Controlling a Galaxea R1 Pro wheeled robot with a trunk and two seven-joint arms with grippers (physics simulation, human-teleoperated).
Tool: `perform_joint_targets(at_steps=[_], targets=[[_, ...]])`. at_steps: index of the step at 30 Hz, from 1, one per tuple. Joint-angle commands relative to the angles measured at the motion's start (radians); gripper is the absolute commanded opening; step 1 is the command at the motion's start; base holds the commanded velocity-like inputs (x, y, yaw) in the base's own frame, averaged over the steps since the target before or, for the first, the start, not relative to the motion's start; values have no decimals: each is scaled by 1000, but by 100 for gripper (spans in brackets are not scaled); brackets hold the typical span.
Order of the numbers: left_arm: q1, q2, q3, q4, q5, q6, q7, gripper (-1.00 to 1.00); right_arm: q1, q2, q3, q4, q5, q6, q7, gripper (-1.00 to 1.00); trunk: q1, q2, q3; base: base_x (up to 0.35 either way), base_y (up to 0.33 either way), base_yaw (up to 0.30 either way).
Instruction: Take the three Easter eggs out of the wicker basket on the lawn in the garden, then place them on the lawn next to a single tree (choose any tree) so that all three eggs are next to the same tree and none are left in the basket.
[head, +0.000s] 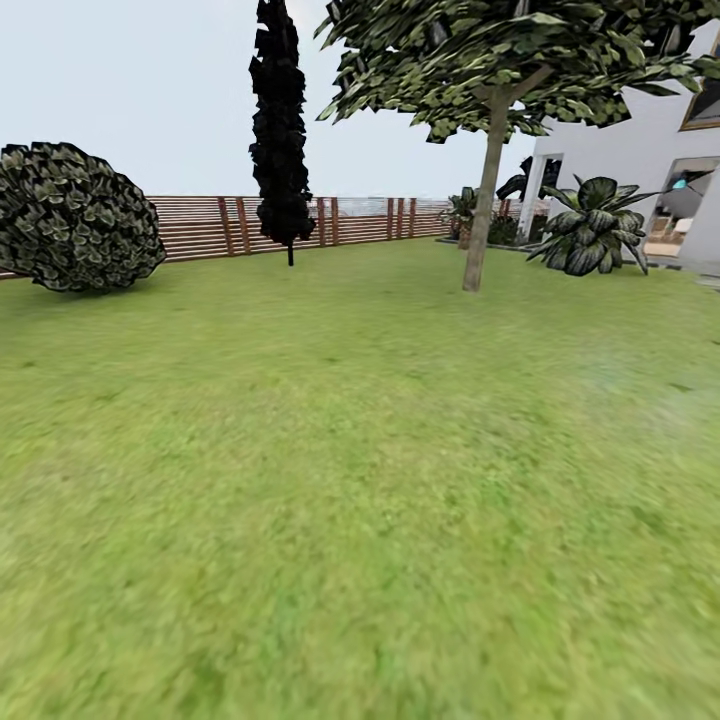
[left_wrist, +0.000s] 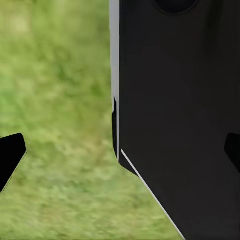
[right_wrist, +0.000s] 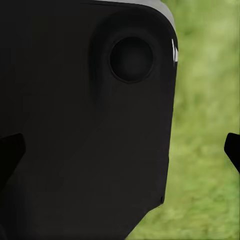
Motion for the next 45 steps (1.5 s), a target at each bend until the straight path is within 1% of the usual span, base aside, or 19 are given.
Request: perform_joint_targets(at_steps=[1,45], targets=[[0,0,0,-1,0,0,0,100,0,0,0,0,0,0,0,100,1,0,-1,324,88,0],[0,0,0,-1,1,0,0,100,0,0,0,0,0,0,0,100,1,0,-1,324,88,0]])
